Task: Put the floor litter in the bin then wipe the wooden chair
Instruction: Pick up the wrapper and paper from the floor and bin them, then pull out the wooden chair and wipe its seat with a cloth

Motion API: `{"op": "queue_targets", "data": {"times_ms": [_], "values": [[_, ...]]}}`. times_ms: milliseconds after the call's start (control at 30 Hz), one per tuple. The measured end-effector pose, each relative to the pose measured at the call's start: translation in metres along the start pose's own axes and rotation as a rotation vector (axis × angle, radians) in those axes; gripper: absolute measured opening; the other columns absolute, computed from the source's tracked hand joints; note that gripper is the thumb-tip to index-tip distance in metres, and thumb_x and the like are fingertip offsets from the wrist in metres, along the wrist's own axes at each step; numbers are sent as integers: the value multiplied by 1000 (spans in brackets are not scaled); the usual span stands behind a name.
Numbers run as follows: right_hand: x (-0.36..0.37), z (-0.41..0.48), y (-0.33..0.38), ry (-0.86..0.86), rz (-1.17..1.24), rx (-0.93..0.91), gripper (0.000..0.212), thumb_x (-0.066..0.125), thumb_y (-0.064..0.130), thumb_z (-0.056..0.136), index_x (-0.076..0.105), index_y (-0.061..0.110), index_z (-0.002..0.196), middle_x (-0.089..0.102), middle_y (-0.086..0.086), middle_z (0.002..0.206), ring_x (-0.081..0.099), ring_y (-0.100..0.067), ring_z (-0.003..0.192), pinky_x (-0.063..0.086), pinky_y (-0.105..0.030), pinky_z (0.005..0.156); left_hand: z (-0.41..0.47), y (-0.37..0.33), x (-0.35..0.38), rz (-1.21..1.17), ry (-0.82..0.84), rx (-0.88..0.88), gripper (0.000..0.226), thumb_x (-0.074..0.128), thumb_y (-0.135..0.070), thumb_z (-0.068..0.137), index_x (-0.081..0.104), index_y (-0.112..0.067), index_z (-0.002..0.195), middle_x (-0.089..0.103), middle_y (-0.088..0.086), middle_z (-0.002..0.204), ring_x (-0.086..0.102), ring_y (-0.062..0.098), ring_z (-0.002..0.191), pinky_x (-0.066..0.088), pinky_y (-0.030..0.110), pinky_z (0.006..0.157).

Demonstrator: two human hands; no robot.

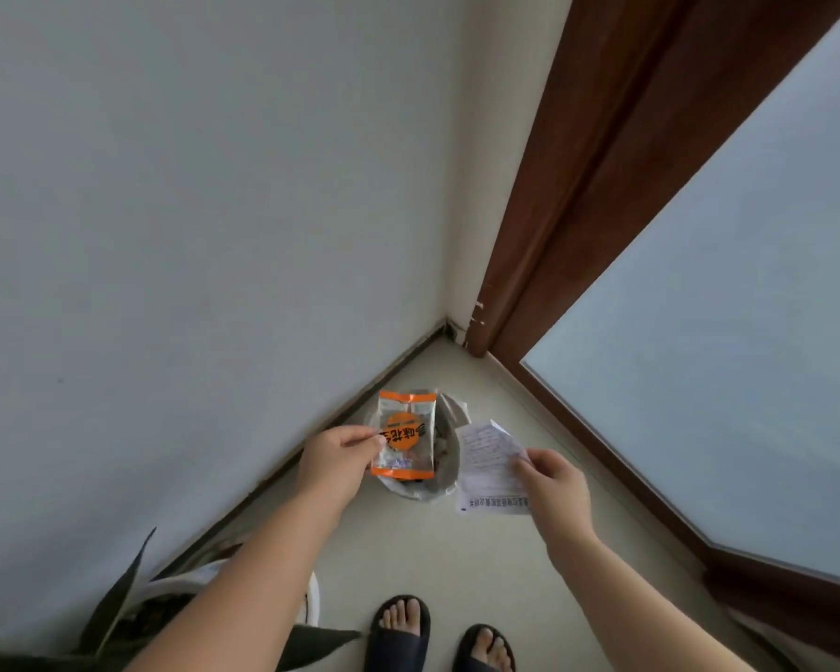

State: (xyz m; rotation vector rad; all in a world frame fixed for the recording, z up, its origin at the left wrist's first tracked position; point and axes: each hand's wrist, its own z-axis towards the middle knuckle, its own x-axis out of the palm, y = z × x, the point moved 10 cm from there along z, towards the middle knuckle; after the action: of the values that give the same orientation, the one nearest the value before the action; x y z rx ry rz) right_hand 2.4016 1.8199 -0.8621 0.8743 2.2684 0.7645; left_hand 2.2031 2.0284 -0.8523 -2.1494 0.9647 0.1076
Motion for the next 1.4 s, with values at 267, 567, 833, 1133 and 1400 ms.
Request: {"op": "queue_targets", "data": {"times_ms": [267, 567, 833, 1133, 1400], "values": [[67, 96, -88, -28, -42, 85, 12, 57, 13, 88, 68, 17, 89, 70, -4, 85, 66, -19, 77, 52, -34, 66, 105, 103, 37, 77, -47, -153, 9, 73, -19, 78, 72, -22, 87, 73, 10, 95, 68, 27, 90, 53, 45, 91], [101, 134, -123, 93, -336, 93, 59, 60, 33, 86, 41, 17, 139, 50, 0, 140, 49, -22, 125, 40, -34, 97, 142, 128, 58, 64, -30, -279, 27, 70, -31, 81, 68, -16, 103, 60, 4, 99, 55, 22, 97, 47, 34, 92], [50, 89, 1, 8, -665, -258, 59, 49, 40, 92, 32, 19, 144, 40, 0, 149, 35, -19, 137, 32, -37, 109, 77, 26, 33, 313, -51, -137, 64, 58, -33, 84, 40, -11, 142, 47, 10, 145, 44, 30, 131, 36, 39, 104], [-41, -29, 203, -225, -779, -693, 62, 40, 43, 94, 21, 21, 148, 26, 3, 156, 17, -17, 144, 18, -35, 115, -69, -198, 17, 659, -206, 426, 63, 53, -22, 87, 31, -11, 145, 35, 7, 152, 33, 24, 138, 31, 36, 107], [-135, -173, 296, -402, -775, -893, 65, 27, 53, 91, 22, 24, 148, 27, 7, 155, 18, -14, 144, 11, -30, 114, -242, -329, -8, 790, -435, 907, 67, 63, -23, 82, 40, 0, 141, 42, 18, 148, 38, 33, 138, 32, 43, 112]]}}
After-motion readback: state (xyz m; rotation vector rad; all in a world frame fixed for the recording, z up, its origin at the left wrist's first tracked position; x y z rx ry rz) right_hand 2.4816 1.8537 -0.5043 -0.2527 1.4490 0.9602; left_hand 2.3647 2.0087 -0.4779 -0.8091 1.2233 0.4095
